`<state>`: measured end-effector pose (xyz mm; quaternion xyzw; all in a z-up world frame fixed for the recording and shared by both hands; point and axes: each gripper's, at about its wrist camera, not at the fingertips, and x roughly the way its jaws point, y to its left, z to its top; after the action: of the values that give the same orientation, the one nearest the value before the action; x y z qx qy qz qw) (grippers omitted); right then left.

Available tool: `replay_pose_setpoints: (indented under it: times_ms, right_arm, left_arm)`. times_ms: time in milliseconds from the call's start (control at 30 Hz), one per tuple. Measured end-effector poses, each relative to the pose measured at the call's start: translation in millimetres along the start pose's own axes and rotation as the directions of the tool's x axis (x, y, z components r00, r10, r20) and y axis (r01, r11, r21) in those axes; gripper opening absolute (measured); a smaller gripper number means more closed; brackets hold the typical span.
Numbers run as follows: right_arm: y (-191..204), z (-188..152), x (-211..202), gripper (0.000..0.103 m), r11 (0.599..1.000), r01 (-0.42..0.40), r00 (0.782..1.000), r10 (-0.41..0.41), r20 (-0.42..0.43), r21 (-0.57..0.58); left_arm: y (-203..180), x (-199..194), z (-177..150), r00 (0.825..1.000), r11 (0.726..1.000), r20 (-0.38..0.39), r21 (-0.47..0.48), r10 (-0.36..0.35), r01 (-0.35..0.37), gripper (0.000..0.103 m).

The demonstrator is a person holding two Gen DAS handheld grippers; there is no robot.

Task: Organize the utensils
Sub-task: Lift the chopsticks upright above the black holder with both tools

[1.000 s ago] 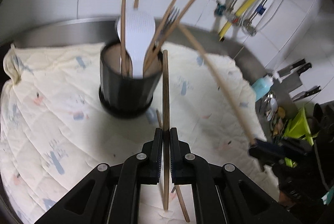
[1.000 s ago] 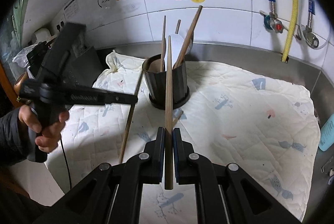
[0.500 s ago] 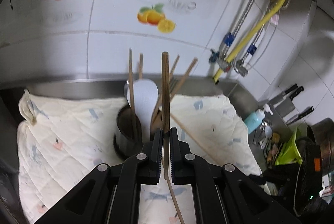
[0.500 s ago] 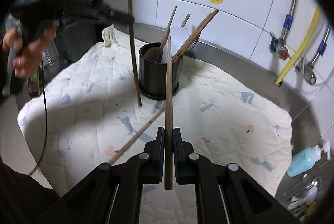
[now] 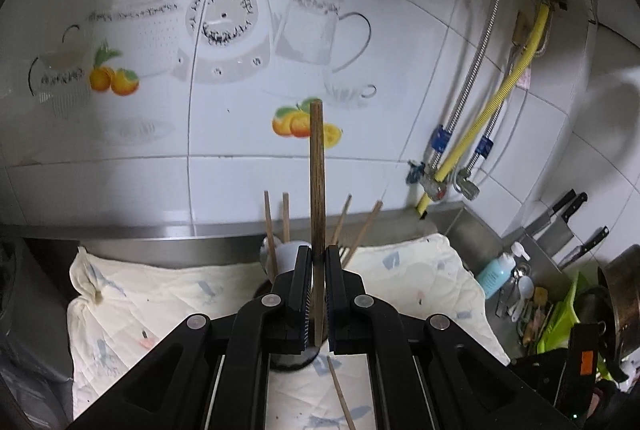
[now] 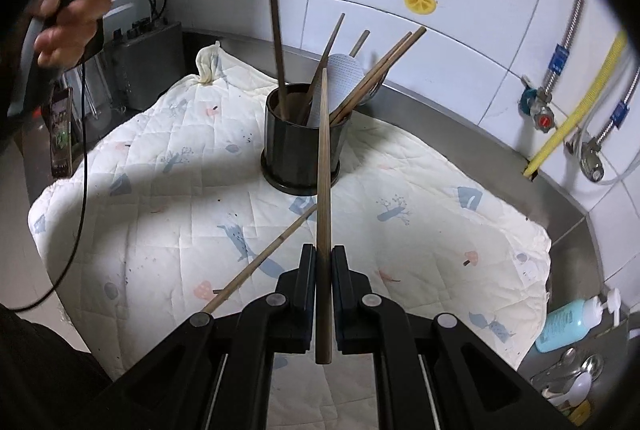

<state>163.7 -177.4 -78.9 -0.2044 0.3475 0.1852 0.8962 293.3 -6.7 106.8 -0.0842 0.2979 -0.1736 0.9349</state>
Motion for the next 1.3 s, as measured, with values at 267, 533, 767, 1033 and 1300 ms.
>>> replay_pose_setpoints:
  times_ms: [267, 533, 767, 1033, 1300]
  right_arm:
    - [-5.2, 9.5, 0.1, 0.01, 0.999, -0.024, 0.999, 0.022, 0.045, 0.041]
    - [0.2, 16.0, 5.6, 0.01, 0.999, -0.007, 1.0, 0.008, 0.007, -0.048]
    - [-0.4, 21.3, 12.6, 0.01, 0.99, 0.028, 0.998, -0.035, -0.047, -0.139]
    - [1.1, 31.4, 13.5, 0.01, 0.985, 0.036, 0.998, -0.043, -0.039, -0.17]
    - [-5.3, 40.4, 22.6, 0.01, 0.999, -0.035, 0.999, 0.037, 0.035, -0.035]
  left_arm:
    - [11.4, 11.9, 13.4, 1.0, 1.0, 0.01, -0.012, 0.023, -0.023, 0.006]
    - [23.9, 39.6, 10.5, 0.999, 0.999, -0.028, -0.025, 0.043, -0.044, 0.006]
    - [33.4, 57.3, 6.1, 0.995, 0.998, -0.071, -0.012, 0.068, -0.069, 0.006]
    - [42.9, 69.2, 0.1, 0.992, 0.996, -0.1, -0.017, 0.08, -0.082, 0.006]
    - [49.4, 79.0, -6.3, 0.988, 0.995, -0.126, -0.019, 0.094, -0.097, 0.006]
